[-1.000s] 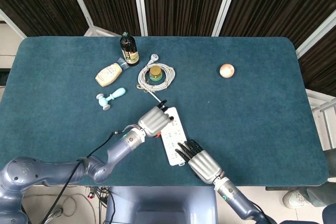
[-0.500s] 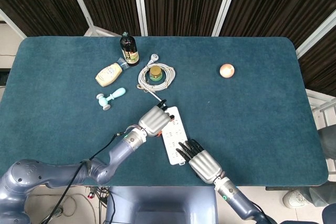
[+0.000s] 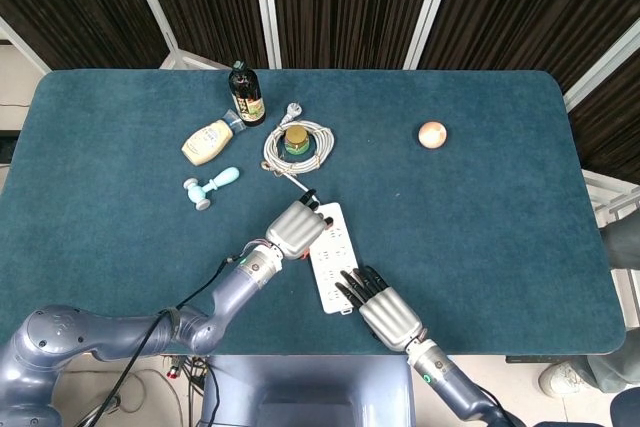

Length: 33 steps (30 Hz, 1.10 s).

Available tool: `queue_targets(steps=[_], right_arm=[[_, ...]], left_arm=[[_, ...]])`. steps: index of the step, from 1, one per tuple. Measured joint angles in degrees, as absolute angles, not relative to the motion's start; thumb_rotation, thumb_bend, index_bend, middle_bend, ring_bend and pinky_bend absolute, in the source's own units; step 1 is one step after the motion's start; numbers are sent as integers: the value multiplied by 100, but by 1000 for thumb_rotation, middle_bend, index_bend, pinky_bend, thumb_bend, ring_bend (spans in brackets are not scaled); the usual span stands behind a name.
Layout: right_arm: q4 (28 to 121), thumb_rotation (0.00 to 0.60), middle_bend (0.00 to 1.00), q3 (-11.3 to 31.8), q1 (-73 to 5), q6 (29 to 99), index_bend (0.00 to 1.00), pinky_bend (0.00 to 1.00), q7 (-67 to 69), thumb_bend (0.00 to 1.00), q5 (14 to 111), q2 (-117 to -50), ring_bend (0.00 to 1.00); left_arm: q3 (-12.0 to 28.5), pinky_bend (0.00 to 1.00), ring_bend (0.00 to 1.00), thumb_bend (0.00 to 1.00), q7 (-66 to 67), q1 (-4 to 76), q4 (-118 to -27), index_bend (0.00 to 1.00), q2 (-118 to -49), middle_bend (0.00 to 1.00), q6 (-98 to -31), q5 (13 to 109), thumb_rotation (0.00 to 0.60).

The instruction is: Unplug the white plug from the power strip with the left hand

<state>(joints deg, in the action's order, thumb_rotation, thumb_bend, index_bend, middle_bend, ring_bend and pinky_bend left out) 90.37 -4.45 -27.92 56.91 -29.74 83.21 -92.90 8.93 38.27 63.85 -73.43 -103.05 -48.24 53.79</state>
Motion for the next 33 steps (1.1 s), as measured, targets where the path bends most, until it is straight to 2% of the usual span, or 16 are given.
queue_targets(steps=[33], right_arm=[[9055, 600, 76, -481, -2788, 5670, 70, 69, -2960, 804, 8360, -9315, 71]], left_arm=[[1046, 128, 275, 481, 4039, 6429, -7632, 708, -10295, 757, -5035, 5267, 600]])
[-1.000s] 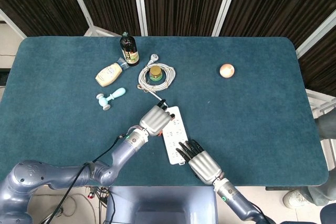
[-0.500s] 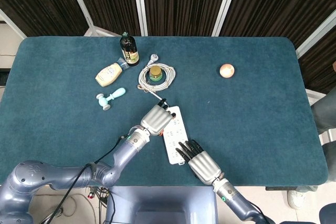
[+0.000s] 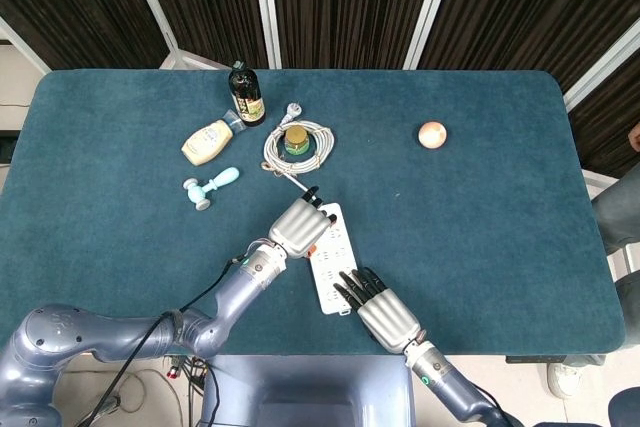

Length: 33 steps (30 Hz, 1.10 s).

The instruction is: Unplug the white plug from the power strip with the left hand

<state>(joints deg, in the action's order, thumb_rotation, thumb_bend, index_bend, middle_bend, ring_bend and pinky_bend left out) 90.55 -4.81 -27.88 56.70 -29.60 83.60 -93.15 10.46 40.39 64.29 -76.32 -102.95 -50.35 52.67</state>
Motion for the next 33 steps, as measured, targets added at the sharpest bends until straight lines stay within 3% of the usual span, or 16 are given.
queue_targets(steps=[20, 33], right_arm=[[9077, 600, 76, -485, -2768, 5702, 70, 69, -2942, 803, 8391, -9311, 71], [9112, 600, 76, -511, -2749, 5717, 70, 69, -2941, 803, 8415, -9281, 71]], left_arm=[[860, 135, 284, 481, 3985, 6112, -8111, 719, -9918, 764, -5353, 5409, 600], [1016, 135, 284, 481, 4120, 6293, -7930, 720, -10154, 766, -5248, 5308, 600]])
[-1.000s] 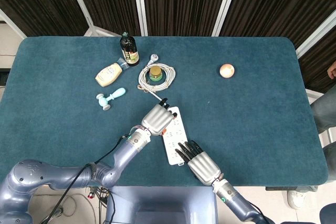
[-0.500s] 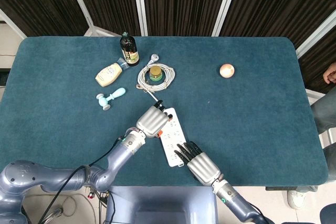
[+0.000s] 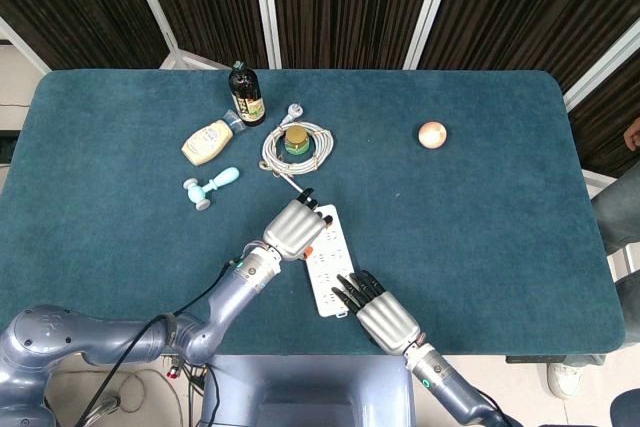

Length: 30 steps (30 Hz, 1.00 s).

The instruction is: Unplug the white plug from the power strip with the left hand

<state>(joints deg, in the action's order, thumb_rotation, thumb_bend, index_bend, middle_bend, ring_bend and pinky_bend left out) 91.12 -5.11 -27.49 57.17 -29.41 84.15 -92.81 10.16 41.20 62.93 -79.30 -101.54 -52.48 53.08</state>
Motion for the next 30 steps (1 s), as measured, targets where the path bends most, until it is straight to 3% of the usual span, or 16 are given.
queue_targets(steps=[18, 30], right_arm=[[9162, 600, 76, -549, -2715, 5735, 70, 69, -2997, 804, 8441, -9302, 71], [9198, 600, 76, -518, -2705, 5791, 70, 69, -3013, 803, 8473, -9287, 71]], left_arm=[[905, 136, 286, 481, 4132, 6157, -8253, 722, -9914, 770, -5418, 5400, 600], [1313, 136, 286, 481, 3934, 6231, -8304, 722, -9931, 770, -5601, 5498, 600]])
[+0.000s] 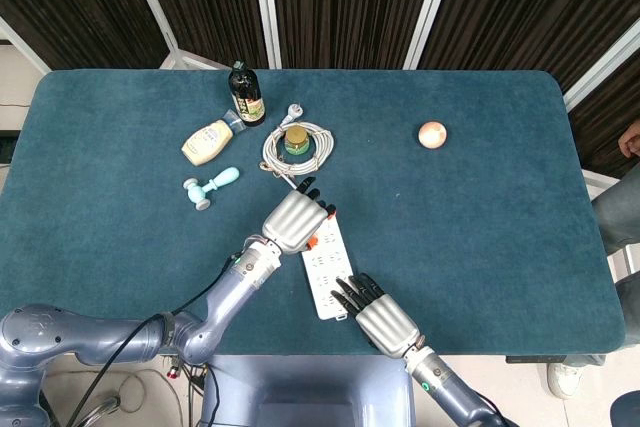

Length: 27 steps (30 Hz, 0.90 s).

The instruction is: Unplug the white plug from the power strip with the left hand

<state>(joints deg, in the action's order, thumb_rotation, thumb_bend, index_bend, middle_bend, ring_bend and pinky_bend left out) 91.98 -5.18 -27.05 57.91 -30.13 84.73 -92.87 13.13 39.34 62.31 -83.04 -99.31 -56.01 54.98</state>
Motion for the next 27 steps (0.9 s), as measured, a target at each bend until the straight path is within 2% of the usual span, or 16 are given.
queue_targets(steps=[7, 14, 19, 21, 24, 27], right_arm=[[9265, 600, 76, -456, -2710, 5885, 70, 69, -3012, 803, 8536, -9260, 71], [9426, 600, 74, -222, -2740, 6134, 42, 53, -3099, 803, 8644, -9206, 60], [9712, 600, 74, 85, -2779, 6379, 9, 50, -3201, 740, 8680, -9082, 36], [9851, 600, 73, 187, -2796, 6409, 2, 45, -3286, 717, 8642, -8989, 24], [10100, 600, 67, 347, -2800, 6520, 0, 37, -3408, 697, 8548, -8805, 9], [10308, 600, 64, 477, -2763, 6687, 0, 34, -3453, 645, 8428, -8603, 4]], left_arm=[[1427, 136, 286, 481, 3920, 6208, -8419, 722, -9745, 762, -5709, 5460, 600], [1189, 135, 286, 476, 3868, 5904, -8545, 704, -9390, 751, -5851, 5515, 600], [986, 130, 286, 391, 3713, 5638, -8580, 663, -9178, 717, -5943, 5562, 600], [885, 122, 286, 341, 3648, 5525, -8549, 631, -9111, 684, -5973, 5612, 600], [768, 100, 269, 248, 3564, 5377, -8503, 558, -9044, 583, -5974, 5608, 600], [656, 50, 204, 128, 3512, 5239, -8472, 455, -8996, 412, -5967, 5575, 600]])
